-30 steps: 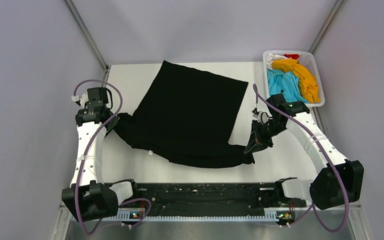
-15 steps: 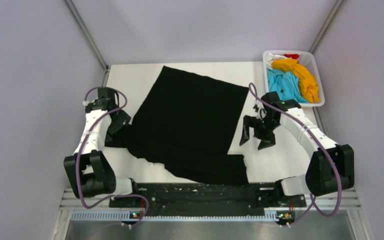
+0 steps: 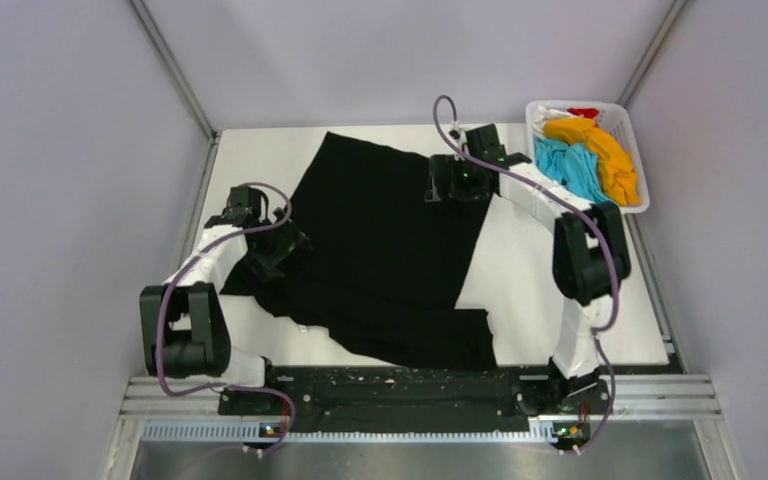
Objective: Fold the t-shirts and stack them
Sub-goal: Flatten out the tshirt
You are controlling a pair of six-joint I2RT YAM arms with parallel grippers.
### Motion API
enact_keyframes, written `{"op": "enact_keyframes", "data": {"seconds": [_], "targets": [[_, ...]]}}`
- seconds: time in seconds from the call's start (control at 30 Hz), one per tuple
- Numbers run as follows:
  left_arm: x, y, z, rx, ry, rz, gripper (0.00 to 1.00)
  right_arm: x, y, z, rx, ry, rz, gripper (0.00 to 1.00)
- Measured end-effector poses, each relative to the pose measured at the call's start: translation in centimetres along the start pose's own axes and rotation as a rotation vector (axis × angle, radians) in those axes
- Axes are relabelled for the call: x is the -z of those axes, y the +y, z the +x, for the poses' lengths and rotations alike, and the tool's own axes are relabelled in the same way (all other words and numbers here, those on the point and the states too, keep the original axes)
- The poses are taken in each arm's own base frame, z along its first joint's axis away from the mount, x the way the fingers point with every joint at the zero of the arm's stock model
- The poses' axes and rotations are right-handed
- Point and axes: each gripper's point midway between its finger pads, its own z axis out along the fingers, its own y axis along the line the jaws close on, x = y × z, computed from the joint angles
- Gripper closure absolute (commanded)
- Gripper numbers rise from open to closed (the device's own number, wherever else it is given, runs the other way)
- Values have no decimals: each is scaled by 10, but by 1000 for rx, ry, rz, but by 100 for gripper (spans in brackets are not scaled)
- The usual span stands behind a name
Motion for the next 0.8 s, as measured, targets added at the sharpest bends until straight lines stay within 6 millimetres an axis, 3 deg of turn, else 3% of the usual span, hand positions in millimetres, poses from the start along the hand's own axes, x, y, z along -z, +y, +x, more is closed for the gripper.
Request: {"op": "enact_keyframes", "data": {"seconds": [0.17,0.27,0.4,0.5,0.6,0.7,0.8], "targets": [[-35,3,13,23,94,-15,1,-59,-11,-37,47,-56,29,1],[-50,2,11,41,125,-37,3,-80,-23,-32,48,-42,66,1],[-68,-20,-18,47,128,-44,3,-92,-36,-21,41,-19,106,1],[-83,-46,-43,32,123,-33,3,-89,-39,-14,39,-45,115,1],[-100,-79,-66,4,108,-2,3,-73,-40,8,31,-47,112,2],[-119,-123,-82,-52,87,61,1,-51,-37,42,11,-23,92,1],[-138,-184,-89,-119,82,174,1,-30,-24,78,2,14,57,2]]}}
